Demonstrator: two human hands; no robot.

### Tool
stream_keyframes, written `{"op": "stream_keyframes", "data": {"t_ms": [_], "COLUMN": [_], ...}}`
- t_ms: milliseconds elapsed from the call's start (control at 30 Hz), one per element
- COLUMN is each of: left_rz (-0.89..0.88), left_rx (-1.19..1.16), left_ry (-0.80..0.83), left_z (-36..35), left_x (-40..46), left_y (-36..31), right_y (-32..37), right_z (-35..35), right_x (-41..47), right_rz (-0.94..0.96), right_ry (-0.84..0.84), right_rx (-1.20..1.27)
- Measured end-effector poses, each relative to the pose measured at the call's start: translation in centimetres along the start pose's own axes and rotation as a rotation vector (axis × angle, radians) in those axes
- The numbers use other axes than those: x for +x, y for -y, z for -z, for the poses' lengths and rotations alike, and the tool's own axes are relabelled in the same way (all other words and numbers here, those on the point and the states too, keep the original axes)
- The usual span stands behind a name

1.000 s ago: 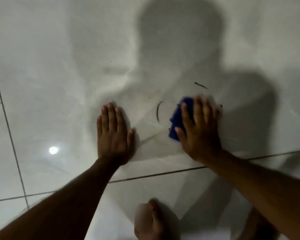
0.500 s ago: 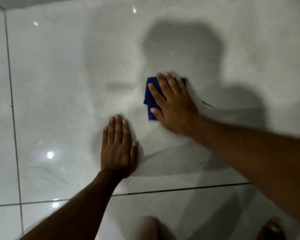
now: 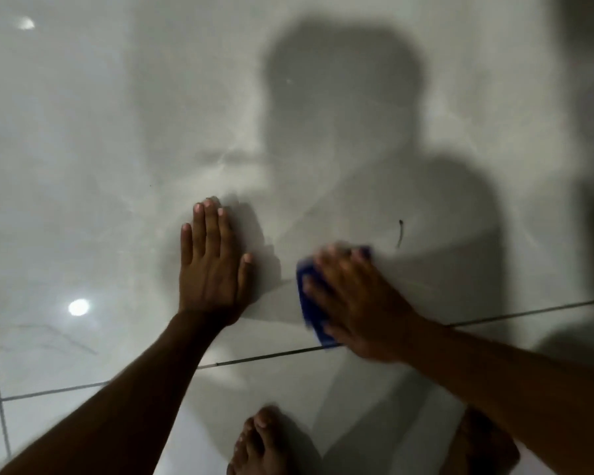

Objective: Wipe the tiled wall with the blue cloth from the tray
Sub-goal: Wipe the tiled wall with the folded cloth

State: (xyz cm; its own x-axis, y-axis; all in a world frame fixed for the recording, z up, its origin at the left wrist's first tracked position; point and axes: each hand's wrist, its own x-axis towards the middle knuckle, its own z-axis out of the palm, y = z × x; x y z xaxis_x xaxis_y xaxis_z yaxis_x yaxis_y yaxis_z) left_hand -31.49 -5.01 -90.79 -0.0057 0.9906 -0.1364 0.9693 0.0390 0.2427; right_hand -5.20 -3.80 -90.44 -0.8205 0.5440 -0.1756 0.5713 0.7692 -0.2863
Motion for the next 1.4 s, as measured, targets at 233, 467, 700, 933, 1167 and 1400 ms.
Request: {"op": "stream_keyframes", "data": {"t_ms": [233,467,700,933,1167,1400], "left_rz": [-0.053,-0.061,-0.061,-0.051,0.183,0.136], "left_rx": [0.113,0.112,0.092,0.077,0.032,0.069], "left_ry": [0.064,0.058,0.048,0.057,0.017,0.026], "left_z": [-2.0,-1.8,-1.9,-1.7,0.2,-0.9], "left_x": [1.6,1.5,1.6,1.6,-0.9,-2.1], "left_y": [-1.5,-1.4,-1.4,-1.5,3.2,5.8], "right_y": [-14.7,-7.1,1.4,-12.1,3.4,-0.7], "right_z": [4.1,1.0,-1.3,1.8,-0.8,0.8], "right_x": [7.7,-3.7,-1.4,3.9,1.3,14.3], "right_rz": [-0.467,0.401,-0.782,-0.021,0.259,-0.364], "right_ry": [-0.205,0.101,-0.191,-0.118,0.061,-0.216], "right_rx": [-0.094,-0.121,0.200,-0.088,0.059,0.015]}}
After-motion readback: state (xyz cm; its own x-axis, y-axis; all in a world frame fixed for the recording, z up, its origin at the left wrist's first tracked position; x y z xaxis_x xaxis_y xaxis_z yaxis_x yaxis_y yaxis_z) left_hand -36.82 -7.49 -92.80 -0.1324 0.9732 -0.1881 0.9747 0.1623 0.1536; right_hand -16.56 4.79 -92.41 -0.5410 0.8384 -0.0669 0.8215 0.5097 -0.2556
